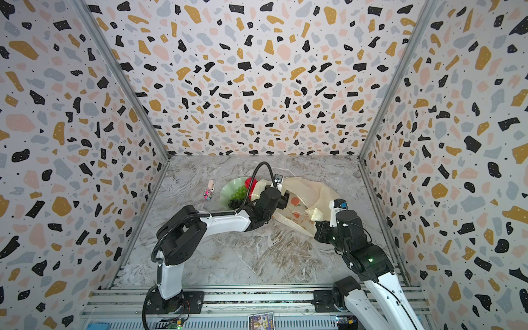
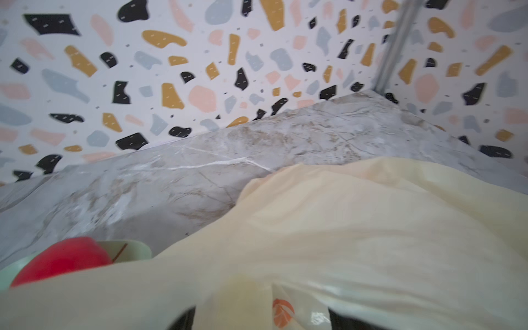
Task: Take fruits out of the plastic bag
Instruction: Adjust the plastic bag at the center of the board, then take out the fake fruit from the plastic bag.
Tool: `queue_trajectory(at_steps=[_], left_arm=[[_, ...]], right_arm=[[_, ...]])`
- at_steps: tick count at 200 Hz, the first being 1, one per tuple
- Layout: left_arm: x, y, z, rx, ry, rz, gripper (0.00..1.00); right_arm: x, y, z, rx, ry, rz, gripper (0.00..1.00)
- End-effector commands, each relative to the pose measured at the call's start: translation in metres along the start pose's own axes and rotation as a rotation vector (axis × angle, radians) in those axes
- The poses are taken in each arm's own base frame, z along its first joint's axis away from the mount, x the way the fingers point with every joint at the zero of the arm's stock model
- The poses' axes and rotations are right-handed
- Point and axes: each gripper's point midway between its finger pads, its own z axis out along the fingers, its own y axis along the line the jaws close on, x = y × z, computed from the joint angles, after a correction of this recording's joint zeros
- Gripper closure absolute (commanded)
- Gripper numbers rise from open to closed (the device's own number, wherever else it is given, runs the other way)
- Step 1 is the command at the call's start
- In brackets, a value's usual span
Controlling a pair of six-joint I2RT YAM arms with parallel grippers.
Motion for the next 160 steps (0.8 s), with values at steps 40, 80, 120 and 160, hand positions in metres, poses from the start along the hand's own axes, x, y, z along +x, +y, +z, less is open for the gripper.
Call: queue_trajectory(at_steps=[40,80,120,160], left_arm=[[0.01,-0.08,-0.015,0.379,-0.05,0.095,0.36],[0.011,-0.101,0.0,0.424,-0.025,0.042,0.26],[0.018,-0.118,0.017,0.449,-0.016,-0.01,0.22],[0.021,-0.125,0.035,0.435,-0.016,-0.035,0.19]], right_arm=[[-0.005,-0.009,-0.011,0.045,-0.053,0.05,0.98],[-0.001,-0.008,-0.009,0.029,-0.044,0.055,0.98],[0.001,-0.007,-0.01,0.013,-0.052,0.067,0.98],[0.006,-0.008,-0.006,0.007,-0.04,0.07,0.98]])
